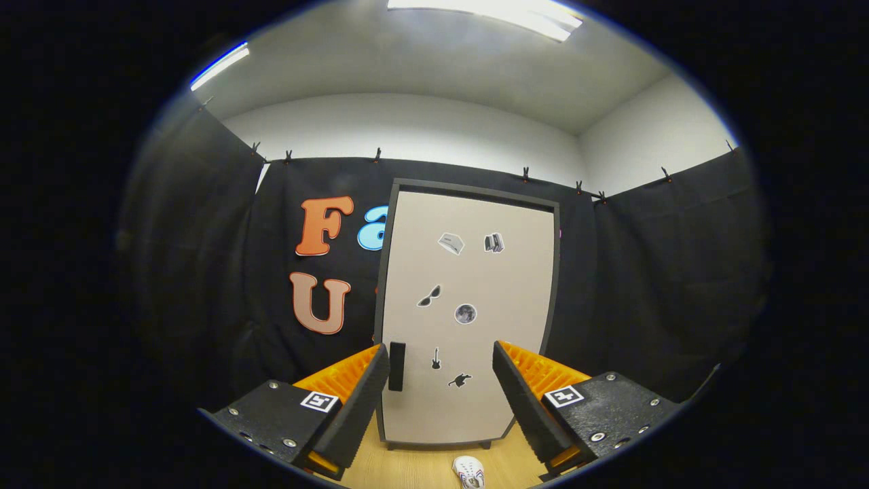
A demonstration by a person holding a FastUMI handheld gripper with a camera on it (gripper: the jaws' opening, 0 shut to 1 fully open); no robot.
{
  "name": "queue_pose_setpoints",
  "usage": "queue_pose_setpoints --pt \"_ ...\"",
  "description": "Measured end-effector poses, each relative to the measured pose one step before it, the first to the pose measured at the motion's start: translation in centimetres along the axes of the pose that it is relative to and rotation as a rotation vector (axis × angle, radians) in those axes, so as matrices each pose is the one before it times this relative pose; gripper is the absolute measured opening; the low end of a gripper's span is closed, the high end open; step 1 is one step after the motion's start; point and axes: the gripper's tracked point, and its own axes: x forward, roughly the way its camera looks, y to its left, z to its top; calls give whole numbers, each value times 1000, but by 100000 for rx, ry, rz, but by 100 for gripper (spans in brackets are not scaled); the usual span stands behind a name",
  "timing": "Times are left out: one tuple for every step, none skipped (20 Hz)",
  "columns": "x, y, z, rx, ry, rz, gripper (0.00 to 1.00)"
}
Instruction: Open the shoe cabinet door, grab the shoes and put them into the shoe cabinet, then close the shoe cabinet door.
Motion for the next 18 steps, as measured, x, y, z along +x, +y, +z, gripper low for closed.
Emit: queue_pose_setpoints --pt "194 319 -240 325 238 346 95" --pt "225 348 -202 341 186 598 95" --pt "369 328 -284 232 165 588 95" --pt "446 338 -460 111 521 228 95" --pt "444 370 -542 68 632 323 95" --pt "443 487 -505 -10 599 632 95" --pt "422 530 -516 -238 365 827 95" --pt "593 516 -455 -401 308 556 95" --pt "678 581 -485 -272 352 434 95" --pt "727 526 -469 -364 306 228 95" --pt "729 429 -464 -551 433 227 95" --pt "795 534 -472 -409 423 391 95" --pt "839 575 -476 72 538 666 95" --pt "880 612 -549 612 867 1176 95" --pt "892 644 -610 663 1015 1432 95" --pt "972 559 -589 328 879 1043 95" --pt "1020 179 -486 -131 727 130 95" --pt "1000 78 -474 -344 390 -556 95"
